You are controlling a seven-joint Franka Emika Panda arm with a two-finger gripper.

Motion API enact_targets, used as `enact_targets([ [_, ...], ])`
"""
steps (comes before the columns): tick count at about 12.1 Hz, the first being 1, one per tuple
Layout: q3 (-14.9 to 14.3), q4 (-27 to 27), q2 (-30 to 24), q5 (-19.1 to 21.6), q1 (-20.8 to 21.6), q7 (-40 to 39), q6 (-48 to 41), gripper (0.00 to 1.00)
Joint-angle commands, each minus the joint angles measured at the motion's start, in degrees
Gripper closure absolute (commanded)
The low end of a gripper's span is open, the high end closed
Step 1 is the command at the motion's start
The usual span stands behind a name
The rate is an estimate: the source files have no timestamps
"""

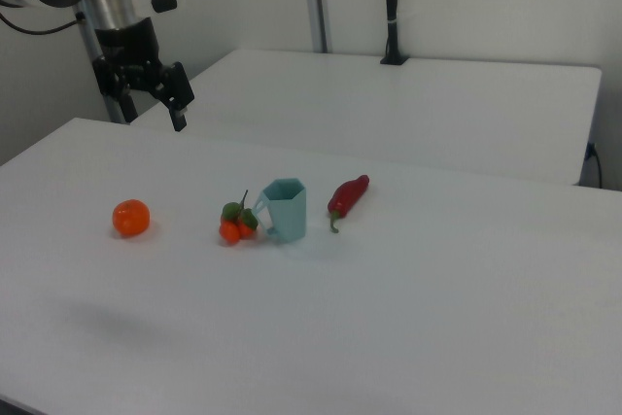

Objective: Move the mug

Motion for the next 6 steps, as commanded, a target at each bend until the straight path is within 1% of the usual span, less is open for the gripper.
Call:
enact_targets([
  [1, -0.1, -0.5, -0.6, 1.0, 0.2, -0.8, 0.2, 0.0],
  [3, -0.1, -0.4, -0.2, 1.1, 0.2, 0.4, 0.2, 0.0],
  [5, 0.1, -0.3, 1.0, 0.7, 0.3, 10.2, 0.9, 0.0],
  [6, 0.1, 2.0, 2.6, 0.2, 1.0, 14.3, 0.9, 0.0],
])
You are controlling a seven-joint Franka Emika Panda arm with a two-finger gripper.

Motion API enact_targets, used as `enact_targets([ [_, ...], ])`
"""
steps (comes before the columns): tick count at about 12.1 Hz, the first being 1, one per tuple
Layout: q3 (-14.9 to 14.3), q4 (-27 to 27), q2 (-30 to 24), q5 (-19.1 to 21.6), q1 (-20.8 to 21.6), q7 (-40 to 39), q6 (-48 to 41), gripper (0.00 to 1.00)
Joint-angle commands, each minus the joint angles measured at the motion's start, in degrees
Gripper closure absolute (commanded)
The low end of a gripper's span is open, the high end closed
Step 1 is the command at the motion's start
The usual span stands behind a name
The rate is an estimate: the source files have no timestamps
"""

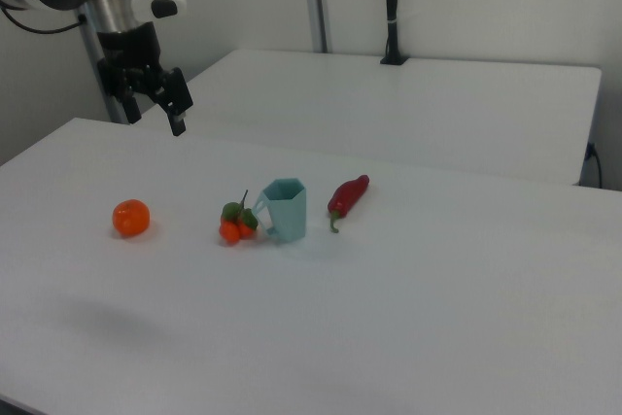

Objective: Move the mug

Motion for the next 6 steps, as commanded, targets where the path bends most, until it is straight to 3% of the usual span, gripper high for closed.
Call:
enact_targets([
  [1, 0.0, 4.4, 4.8, 0.2, 1.8, 10.8, 0.8, 0.0],
  [6, -0.2, 4.3, 10.8, -1.4, 3.0, 21.2, 11.3, 0.0],
])
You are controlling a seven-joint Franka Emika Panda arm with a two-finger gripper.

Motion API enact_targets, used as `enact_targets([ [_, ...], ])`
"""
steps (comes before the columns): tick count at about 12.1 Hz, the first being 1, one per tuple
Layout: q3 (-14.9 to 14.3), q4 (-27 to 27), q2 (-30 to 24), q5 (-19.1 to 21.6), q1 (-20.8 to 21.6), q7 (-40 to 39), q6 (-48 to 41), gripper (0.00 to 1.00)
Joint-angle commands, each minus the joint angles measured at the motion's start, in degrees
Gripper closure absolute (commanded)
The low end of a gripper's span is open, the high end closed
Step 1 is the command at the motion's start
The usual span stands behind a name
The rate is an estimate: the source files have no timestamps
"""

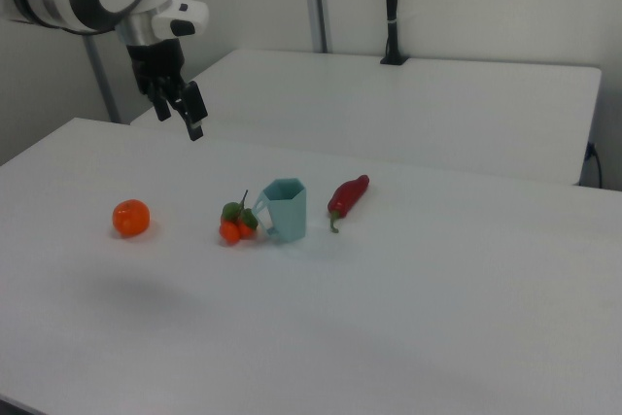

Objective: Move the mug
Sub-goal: 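Lower the open gripper toward the teal hexagonal mug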

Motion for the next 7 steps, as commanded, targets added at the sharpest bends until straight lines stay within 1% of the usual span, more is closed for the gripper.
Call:
enact_targets([
  [1, -0.4, 0.5, 4.5, -2.5, 1.7, 5.4, 6.1, 0.0],
  [3, -0.5, -0.2, 7.4, -3.4, 1.7, 6.0, 11.4, 0.0],
  [4, -0.6, -0.2, 9.1, -4.6, 1.7, 7.2, 13.5, 0.0],
  [5, -0.6, -0.2, 11.3, -7.0, 1.7, 9.6, 16.5, 0.0],
  [7, -0.9, -0.4, 14.9, -9.6, 1.6, 11.9, 21.2, 0.0],
])
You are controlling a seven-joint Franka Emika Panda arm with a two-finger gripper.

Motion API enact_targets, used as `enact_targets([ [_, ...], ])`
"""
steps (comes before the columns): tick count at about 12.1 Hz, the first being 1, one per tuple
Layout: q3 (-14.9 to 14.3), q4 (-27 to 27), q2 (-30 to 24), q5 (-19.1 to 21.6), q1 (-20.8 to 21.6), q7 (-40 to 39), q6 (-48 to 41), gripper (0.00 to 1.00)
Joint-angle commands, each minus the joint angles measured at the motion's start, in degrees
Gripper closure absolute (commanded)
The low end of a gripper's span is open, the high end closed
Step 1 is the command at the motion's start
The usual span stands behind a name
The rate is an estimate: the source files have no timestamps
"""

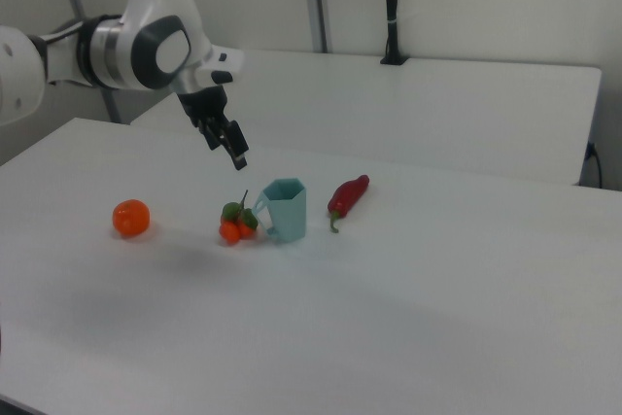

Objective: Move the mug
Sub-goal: 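Lower the open gripper toward the teal hexagonal mug, then close the gripper on the rim of the teal mug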

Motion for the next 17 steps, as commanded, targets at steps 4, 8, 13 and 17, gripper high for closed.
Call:
enact_targets([
  [4, -1.8, -1.0, 8.2, -6.6, 0.3, 4.4, 7.9, 0.0],
  [8, -1.8, -1.9, 10.5, -9.3, 0.2, 4.4, 8.7, 0.03],
  [13, -1.9, -2.0, 10.8, -9.5, -0.6, 4.3, 8.8, 0.42],
  [17, -1.9, -2.7, 10.7, -9.7, -1.0, 4.0, 8.8, 0.54],
])
